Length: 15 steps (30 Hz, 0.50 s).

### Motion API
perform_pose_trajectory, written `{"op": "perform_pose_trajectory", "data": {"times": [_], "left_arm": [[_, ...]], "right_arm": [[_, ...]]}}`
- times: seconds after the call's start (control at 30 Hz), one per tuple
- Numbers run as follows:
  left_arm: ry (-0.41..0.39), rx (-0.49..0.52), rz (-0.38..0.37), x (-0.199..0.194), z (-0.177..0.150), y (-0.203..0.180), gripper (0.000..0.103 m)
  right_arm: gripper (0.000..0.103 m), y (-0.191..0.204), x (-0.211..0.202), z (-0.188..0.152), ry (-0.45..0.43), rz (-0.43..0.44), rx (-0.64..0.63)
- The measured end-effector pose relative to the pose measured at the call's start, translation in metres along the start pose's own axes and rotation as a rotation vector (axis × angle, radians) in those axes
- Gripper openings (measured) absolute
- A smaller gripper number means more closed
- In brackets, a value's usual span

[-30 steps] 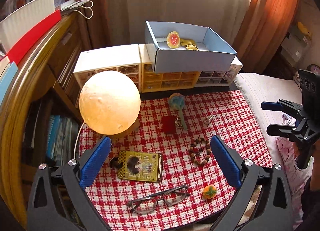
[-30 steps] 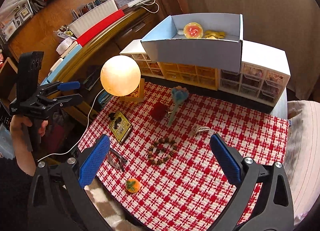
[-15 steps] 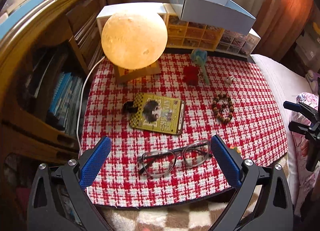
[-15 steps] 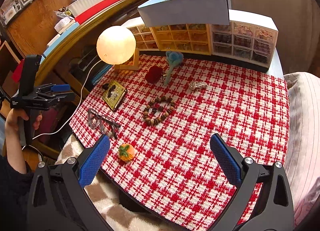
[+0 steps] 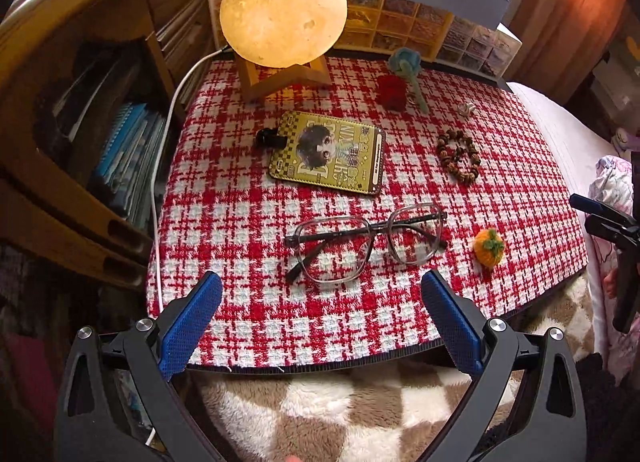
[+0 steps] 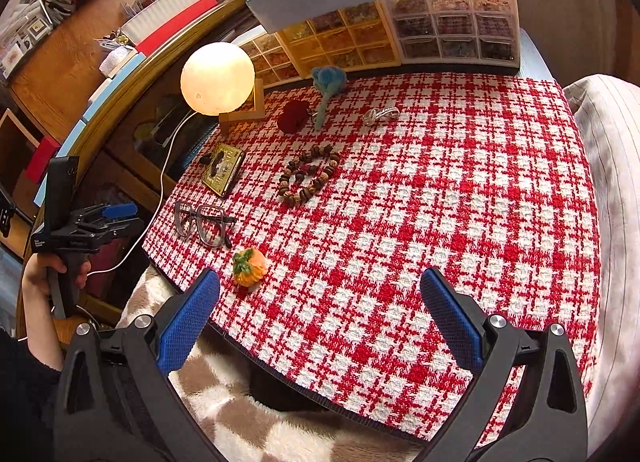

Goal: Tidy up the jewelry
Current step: 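Move right tool to the orange knitted pumpkin and close on it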

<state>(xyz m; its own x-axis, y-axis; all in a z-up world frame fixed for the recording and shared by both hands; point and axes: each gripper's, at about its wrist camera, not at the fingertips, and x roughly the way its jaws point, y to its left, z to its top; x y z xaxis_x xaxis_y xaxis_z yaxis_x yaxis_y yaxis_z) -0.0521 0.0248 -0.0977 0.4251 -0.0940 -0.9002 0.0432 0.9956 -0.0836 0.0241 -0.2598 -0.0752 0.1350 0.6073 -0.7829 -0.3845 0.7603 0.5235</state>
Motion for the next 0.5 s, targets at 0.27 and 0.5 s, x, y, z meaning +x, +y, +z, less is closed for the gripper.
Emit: {"op": "perform_pose_trajectory", "data": {"times": [0.27, 0.5], "left_arm": [[0.022, 0.012, -0.019, 0.012, -0.010, -0.007, 0.099], [0.024, 0.017, -0.053, 0.012, -0.014, -0.009, 0.099]], "right_arm": [[0.096, 0.014, 0.004, -0.018, -0.034, 0.006, -0.051], [0.096, 0.039, 0.016, -0.026, -0.054, 0.011, -0.144]]}}
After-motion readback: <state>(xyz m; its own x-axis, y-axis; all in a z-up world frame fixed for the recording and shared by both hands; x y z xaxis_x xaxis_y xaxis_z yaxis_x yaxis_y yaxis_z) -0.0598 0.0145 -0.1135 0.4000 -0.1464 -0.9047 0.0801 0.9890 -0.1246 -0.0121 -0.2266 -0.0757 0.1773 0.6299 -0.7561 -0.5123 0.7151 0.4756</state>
